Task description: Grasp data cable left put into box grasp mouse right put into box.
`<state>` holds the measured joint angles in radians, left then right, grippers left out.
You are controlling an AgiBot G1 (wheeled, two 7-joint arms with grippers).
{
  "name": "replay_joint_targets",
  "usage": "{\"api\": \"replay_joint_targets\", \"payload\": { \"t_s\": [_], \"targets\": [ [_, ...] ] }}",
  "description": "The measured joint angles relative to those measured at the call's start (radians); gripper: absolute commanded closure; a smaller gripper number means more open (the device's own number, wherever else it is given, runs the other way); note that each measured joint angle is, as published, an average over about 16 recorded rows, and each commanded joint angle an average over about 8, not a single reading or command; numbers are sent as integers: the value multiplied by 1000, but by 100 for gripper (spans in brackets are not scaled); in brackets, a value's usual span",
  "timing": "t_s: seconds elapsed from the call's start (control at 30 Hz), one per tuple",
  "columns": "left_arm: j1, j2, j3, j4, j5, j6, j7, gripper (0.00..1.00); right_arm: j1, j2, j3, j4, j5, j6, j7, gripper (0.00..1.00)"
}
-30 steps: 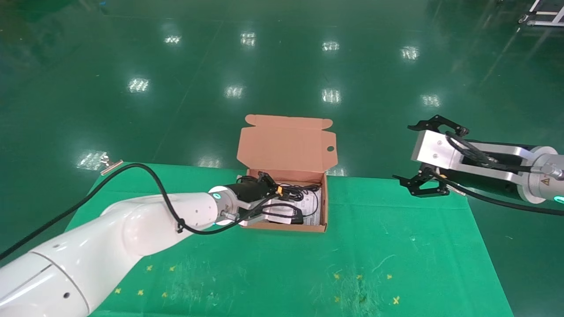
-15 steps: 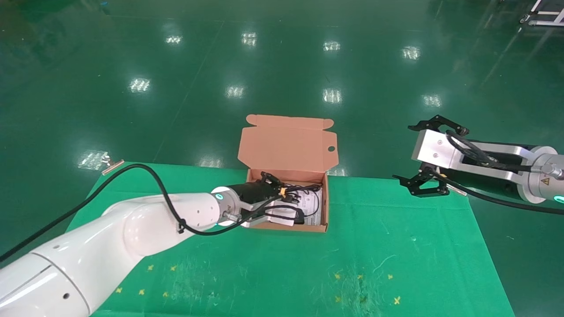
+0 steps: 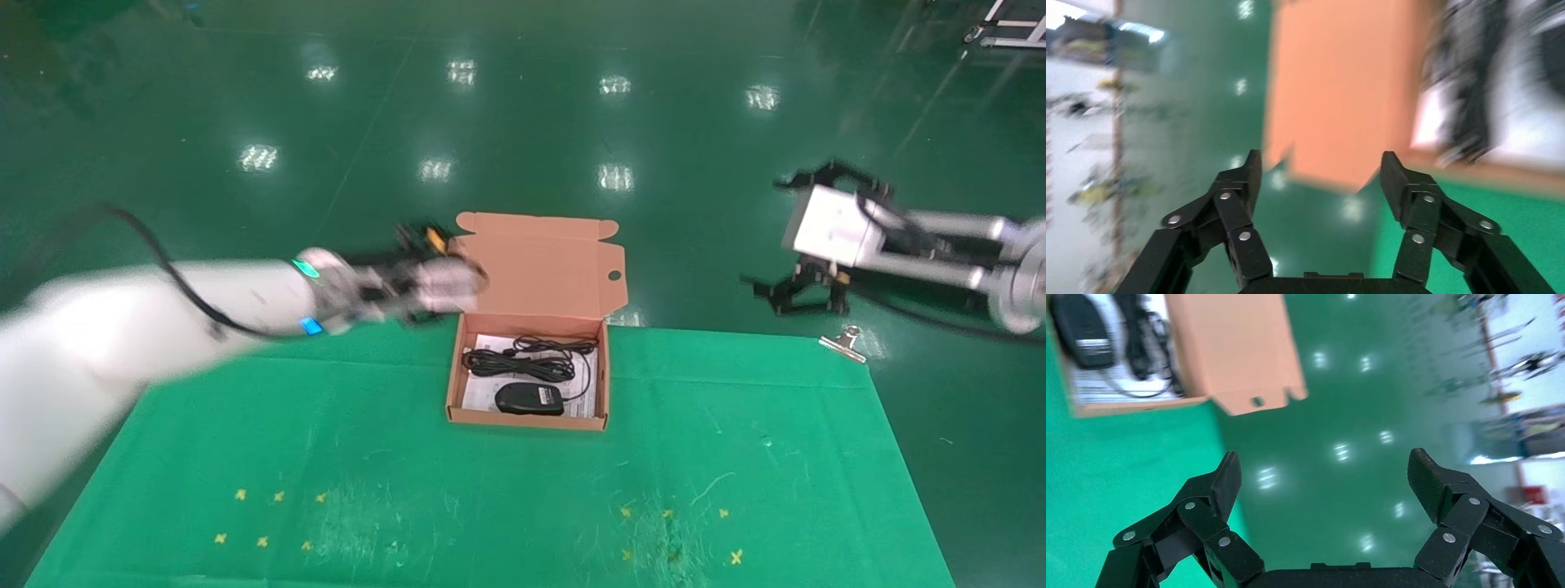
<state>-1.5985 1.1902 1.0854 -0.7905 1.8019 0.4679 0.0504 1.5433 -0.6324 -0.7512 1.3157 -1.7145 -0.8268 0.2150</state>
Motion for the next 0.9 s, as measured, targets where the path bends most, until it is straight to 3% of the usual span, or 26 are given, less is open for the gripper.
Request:
{"api": "replay_joint_targets", "payload": {
  "t_s": [0.4,0.9],
  "targets": [
    [-29,-112,-62,-74,-6,34,-105,0,43,-9,20,-20,9,-53,-56,0],
    [102,-227,-240,-176,-258,271,-139,0,-74,-2,125,-24,235,-201,-51,0]
  ]
}}
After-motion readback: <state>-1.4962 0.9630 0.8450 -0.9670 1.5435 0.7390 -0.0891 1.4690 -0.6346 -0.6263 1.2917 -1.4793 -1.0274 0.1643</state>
